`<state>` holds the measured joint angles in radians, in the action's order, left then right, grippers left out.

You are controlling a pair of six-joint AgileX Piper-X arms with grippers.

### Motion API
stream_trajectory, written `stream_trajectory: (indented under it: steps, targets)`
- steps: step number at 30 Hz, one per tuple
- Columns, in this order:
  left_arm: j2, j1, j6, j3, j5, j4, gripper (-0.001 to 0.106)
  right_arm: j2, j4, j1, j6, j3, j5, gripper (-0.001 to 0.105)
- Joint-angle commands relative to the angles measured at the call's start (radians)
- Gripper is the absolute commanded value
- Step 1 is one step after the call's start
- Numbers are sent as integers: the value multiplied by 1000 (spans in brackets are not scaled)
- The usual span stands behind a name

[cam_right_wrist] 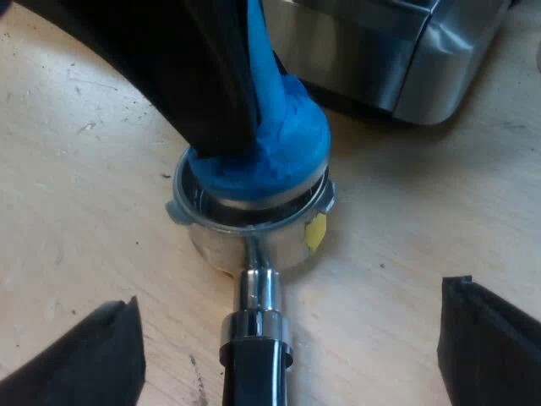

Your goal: Grind coffee beans and then tamp

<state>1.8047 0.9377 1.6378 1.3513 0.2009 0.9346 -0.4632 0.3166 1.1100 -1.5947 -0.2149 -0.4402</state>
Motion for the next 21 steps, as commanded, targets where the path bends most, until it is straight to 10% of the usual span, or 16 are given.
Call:
stream_trajectory:
  steps: [1,21]
  targets:
    - [15,5,3,5,-10,-7,0,-1,-6,0,-2,-3,3,72]
    - [102,62,18,4,-66,34,0,-1,-6,0,-2,-3,3,72]
